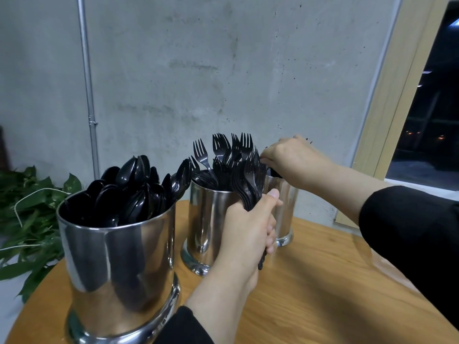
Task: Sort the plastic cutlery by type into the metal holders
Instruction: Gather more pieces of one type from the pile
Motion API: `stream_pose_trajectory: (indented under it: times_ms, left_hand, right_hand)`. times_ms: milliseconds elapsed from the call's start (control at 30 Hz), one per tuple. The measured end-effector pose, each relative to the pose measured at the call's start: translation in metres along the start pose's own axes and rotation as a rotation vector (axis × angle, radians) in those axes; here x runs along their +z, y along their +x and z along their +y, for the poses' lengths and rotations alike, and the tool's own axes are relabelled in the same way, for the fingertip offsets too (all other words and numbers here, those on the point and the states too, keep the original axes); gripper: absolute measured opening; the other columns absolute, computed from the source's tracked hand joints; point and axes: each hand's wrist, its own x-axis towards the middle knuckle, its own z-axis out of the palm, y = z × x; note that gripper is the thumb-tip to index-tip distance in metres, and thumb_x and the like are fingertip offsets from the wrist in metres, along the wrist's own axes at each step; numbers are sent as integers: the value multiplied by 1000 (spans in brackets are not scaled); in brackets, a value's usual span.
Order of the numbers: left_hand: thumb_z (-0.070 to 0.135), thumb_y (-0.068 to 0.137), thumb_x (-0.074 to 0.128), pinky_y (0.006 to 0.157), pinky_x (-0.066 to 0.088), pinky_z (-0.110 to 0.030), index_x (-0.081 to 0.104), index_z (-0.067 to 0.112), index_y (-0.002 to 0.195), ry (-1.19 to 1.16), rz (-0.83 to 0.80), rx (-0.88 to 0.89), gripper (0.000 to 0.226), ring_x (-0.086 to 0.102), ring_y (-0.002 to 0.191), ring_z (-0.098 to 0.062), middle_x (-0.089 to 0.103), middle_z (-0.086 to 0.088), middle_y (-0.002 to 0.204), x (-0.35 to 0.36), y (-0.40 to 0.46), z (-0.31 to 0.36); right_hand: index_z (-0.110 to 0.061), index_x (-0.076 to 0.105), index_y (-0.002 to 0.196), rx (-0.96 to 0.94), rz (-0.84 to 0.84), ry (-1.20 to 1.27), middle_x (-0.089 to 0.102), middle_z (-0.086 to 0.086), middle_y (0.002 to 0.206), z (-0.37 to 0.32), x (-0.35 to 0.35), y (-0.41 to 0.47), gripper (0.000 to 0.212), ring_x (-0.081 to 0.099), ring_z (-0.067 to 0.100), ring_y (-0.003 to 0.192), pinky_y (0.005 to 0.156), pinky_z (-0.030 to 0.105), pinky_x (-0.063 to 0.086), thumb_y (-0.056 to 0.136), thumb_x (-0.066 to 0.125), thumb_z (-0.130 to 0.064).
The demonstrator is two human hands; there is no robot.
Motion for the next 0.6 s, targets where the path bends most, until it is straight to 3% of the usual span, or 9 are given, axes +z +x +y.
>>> stream_pose_trajectory:
  times_ms: [33, 100, 167, 267, 367, 433, 500, 567, 600]
  left_hand:
    - [32, 97, 65, 46, 29, -28, 70, 7, 89, 5, -3, -1, 27, 32, 48, -15, 37, -3, 60, 0, 0, 0]
    - [33, 98, 65, 47, 30, -28, 70, 5, 91, 10, -9, -6, 29, 33, 48, -15, 37, -4, 60, 0, -1, 0]
    - [34, 98, 65, 47, 30, -28, 71, 6, 92, 7, -19, -12, 29, 33, 47, -15, 37, -3, 59, 1, -2, 1]
    - [35, 98, 65, 46, 31, -27, 70, 10, 87, 9, -54, -18, 28, 34, 47, -15, 39, -4, 59, 1, -3, 3]
    - [35, 98, 64, 44, 31, -26, 67, 10, 79, 4, -108, -45, 31, 36, 46, -16, 41, -6, 58, 2, -5, 5]
    - [32, 99, 62, 42, 30, -25, 62, 9, 76, -1, -160, -68, 33, 35, 44, -16, 41, -7, 57, 4, -8, 8]
    - [30, 100, 59, 43, 29, -25, 58, 11, 72, 32, -233, -108, 34, 34, 43, -17, 37, -6, 55, 7, -10, 9]
    - [29, 99, 55, 45, 30, -27, 56, 12, 69, 104, -313, -173, 35, 34, 43, -18, 34, -5, 53, 9, -13, 5]
    - [27, 98, 54, 46, 32, -27, 56, 12, 68, 142, -347, -205, 34, 34, 42, -19, 32, -4, 52, 10, -14, 3]
  right_hand:
    - [-22, 59, 98, -13, 25, 18, 63, -2, 89, -1, 0, 0, 10, 56, 27, 91, 76, 38, 39, 103, 50, -22]
    - [-22, 57, 121, 22, 25, 27, 61, 1, 106, -3, -3, -3, 26, 52, 28, 102, 81, 41, 37, 107, 38, -32]
    - [-22, 55, 131, 95, 31, 75, 60, 3, 117, -3, -8, -7, 37, 50, 30, 108, 84, 42, 34, 107, 32, -38]
    - [-19, 63, 125, 168, 231, 294, 62, 4, 118, -7, -25, -20, 37, 52, 30, 110, 88, 40, 36, 106, 38, -39]
    - [-22, 68, 114, 259, 360, 652, 67, -8, 101, -25, -54, -49, 30, 59, 7, 92, 81, 23, 43, 104, 47, -41]
    - [-31, 64, 117, 355, 267, 905, 70, -14, 96, -43, -71, -76, 36, 63, -3, 86, 77, 16, 46, 95, 49, -55]
    - [-39, 55, 125, 434, 85, 1083, 71, -11, 88, -60, -77, -101, 50, 67, -2, 79, 72, 13, 48, 83, 49, -66]
    - [-48, 50, 118, 460, -53, 1175, 69, -10, 73, -70, -70, -120, 33, 65, 3, 62, 63, 15, 48, 88, 56, -59]
    - [-47, 54, 113, 463, -56, 1224, 67, -6, 68, -72, -66, -126, 20, 62, 9, 57, 62, 23, 50, 93, 58, -51]
